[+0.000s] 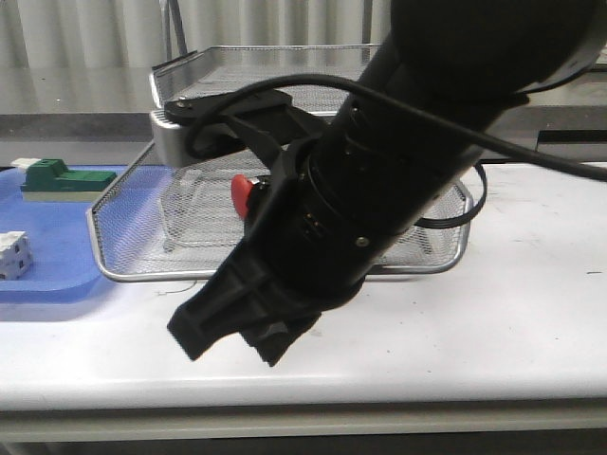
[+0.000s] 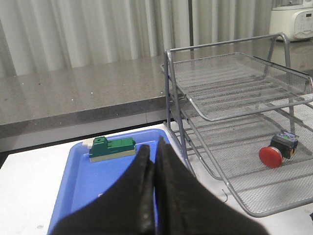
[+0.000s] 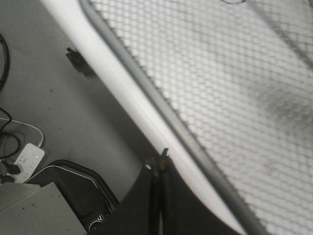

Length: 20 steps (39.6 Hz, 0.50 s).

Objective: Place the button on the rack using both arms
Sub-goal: 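Push the middle tier back into the rack with the right gripper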

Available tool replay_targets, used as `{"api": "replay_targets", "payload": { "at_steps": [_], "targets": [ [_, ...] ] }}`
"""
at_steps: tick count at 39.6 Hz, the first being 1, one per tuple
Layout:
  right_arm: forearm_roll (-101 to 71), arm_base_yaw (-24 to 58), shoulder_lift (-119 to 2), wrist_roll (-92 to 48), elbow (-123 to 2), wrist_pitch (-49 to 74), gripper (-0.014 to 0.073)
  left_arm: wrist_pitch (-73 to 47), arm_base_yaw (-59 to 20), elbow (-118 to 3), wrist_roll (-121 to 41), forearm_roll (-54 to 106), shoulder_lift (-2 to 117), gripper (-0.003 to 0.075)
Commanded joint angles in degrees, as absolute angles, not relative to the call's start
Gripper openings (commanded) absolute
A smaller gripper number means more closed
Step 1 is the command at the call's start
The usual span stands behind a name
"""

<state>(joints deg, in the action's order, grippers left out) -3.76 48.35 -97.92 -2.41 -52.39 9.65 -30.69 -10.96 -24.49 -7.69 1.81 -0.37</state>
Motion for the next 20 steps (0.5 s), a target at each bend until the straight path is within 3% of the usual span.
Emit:
{"api": "replay_targets", "payload": {
  "at_steps": [1, 20],
  "targets": [
    [-3.01, 46.29, -96.48, -2.61, -55.34, 7.19, -0.0060, -25.83, -10.75, -25.81, -7.14, 2.41, -0.56, -0.0019],
    [0.97, 38.63, -102.22, -2.61, -66.05, 9.59, -0.0060, -25.83, -10.75, -25.81, -7.14, 2.41, -0.56, -0.0019]
  ]
}}
